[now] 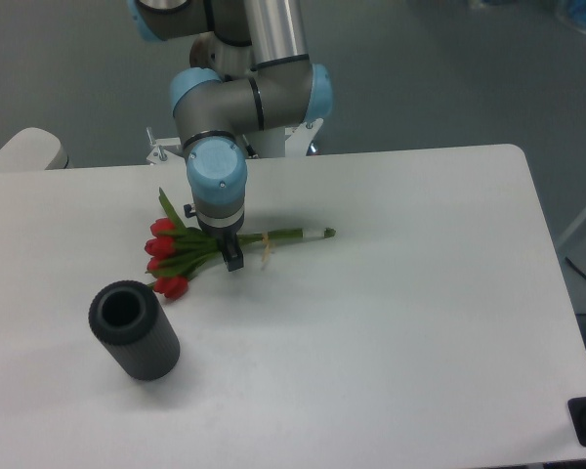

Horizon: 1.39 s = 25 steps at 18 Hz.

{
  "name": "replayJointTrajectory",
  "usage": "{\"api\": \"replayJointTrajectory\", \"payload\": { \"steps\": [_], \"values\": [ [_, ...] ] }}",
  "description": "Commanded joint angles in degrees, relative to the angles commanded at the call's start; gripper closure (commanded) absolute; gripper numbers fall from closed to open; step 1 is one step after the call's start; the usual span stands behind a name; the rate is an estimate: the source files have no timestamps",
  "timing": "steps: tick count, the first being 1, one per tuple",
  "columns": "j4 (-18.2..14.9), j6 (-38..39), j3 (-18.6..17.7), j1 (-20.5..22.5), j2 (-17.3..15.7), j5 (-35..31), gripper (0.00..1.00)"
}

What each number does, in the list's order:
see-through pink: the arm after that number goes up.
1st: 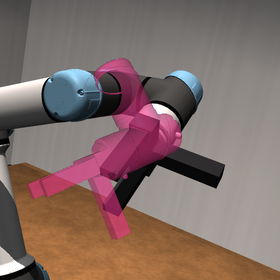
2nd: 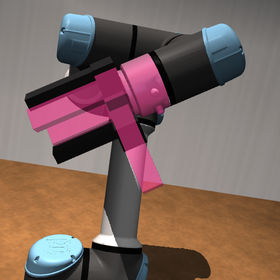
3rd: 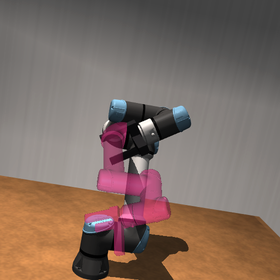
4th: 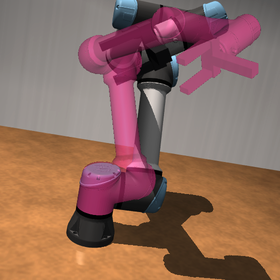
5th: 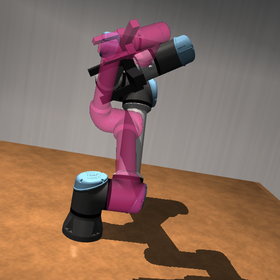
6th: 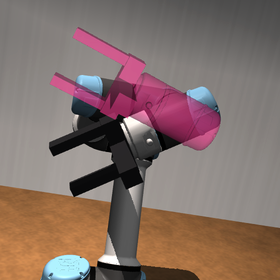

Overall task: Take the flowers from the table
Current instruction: 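Lower the gripper onto the stems and close it around them, then lift the tulip bunch off the table and carry it sideways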

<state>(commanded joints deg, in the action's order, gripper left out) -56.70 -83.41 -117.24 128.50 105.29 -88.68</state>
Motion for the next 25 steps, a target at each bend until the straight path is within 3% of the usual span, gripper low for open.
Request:
{"api": "replayJointTrajectory", "payload": {
  "steps": [2, 8, 12, 20, 23, 25],
  "values": [
    [0.88, 0.0, -0.09, -0.53, 0.27, -0.18, 0.41],
    [0.97, -0.79, 0.7, -0.53, 0.35, -0.36, 0.7],
    [0.97, -4.38, 0.79, -0.09, 0.09, -2.81, 0.83],
    [0.01, -10.11, 2.19, 5.71, -0.79, -4.75, 0.86],
    [-1.57, -10.11, 4.91, 6.85, -0.79, -4.57, 0.84],
    [-4.63, -10.02, 7.89, 7.56, -0.79, -4.23, 0.84]
  ]
}}
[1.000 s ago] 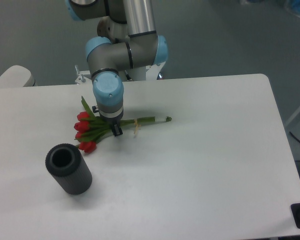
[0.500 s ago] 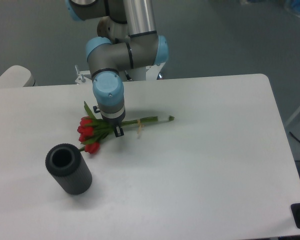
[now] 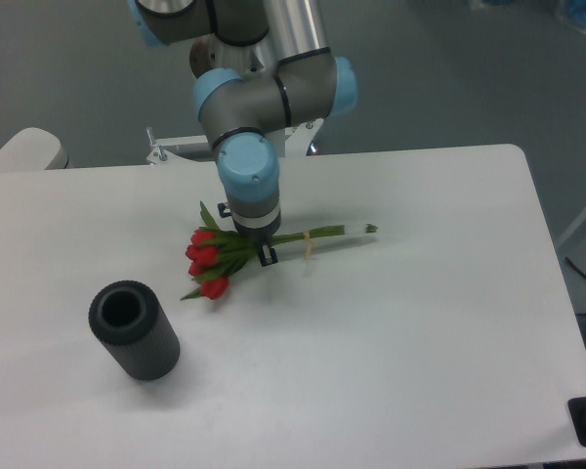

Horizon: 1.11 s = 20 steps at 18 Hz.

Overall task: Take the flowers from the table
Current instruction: 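Lift the tulip bunch off the table and carry it sideways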

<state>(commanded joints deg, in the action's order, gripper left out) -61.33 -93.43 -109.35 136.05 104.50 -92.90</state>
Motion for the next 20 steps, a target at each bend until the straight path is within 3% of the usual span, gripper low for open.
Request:
{"api": "replayJointTrajectory", "payload": {
  "steps": [3, 10, 16, 20],
  "values": [
    [-2.56, 0.18, 4.05, 2.1, 0.61, 2.98, 0.84],
    [-2.83, 1.58, 11.43, 3.87, 4.92, 5.45, 0.86],
    [-2.83, 5.35, 20.04, 4.22, 11.06, 5.8, 0.87],
    [-2.83, 10.89, 23.91, 3.96, 14.49, 5.8, 0.89]
  ]
}}
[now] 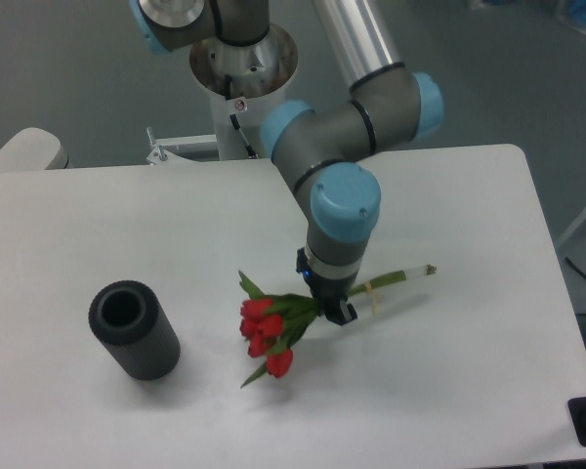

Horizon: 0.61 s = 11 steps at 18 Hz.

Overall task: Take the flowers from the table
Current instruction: 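Lift the tulip bunch off the table and carry it sideways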

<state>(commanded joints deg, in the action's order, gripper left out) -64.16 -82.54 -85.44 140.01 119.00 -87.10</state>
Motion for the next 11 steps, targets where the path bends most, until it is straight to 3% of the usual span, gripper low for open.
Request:
{"api": "replayJointTrajectory", "payload": {
  "steps": [5, 11],
  "values": [
    [-0.44, 2.64, 3.52, -0.27, 2.9, -0.35, 0.89],
    [-9.13, 4.23, 10.63, -0.62, 6.24, -0.79, 0.9]
  ]
}}
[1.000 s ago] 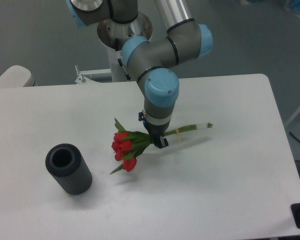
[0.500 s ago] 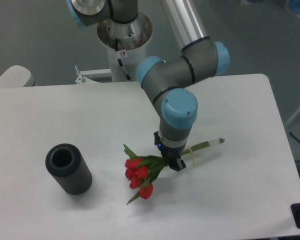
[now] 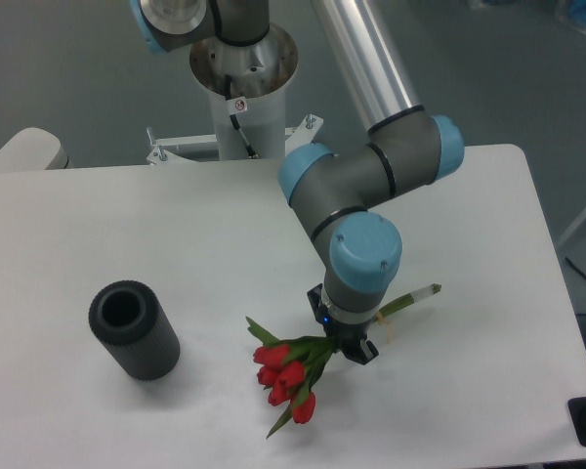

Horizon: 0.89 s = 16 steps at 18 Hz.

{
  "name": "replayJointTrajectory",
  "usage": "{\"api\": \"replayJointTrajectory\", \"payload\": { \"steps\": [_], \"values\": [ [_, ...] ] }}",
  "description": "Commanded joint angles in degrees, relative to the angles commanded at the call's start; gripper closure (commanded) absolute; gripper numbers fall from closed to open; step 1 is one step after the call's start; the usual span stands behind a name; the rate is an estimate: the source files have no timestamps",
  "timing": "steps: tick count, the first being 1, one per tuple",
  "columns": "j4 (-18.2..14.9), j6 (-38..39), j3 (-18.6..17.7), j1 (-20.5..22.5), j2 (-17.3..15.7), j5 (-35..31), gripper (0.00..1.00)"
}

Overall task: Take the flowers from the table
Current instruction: 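Lift the tulip bunch off the table and carry it sideways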

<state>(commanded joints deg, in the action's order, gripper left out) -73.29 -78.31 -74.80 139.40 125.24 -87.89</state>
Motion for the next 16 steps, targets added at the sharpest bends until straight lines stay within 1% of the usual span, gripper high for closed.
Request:
{"api": "replayJointTrajectory", "payload": {
  "steps": [4, 16],
  "values": [
    [-0.36, -0.09, 0.36, -0.26, 0.09, -1.06, 0.9],
    [0.16, -0.09, -0.52, -0.53, -0.08, -1.14, 0.89]
  ]
}}
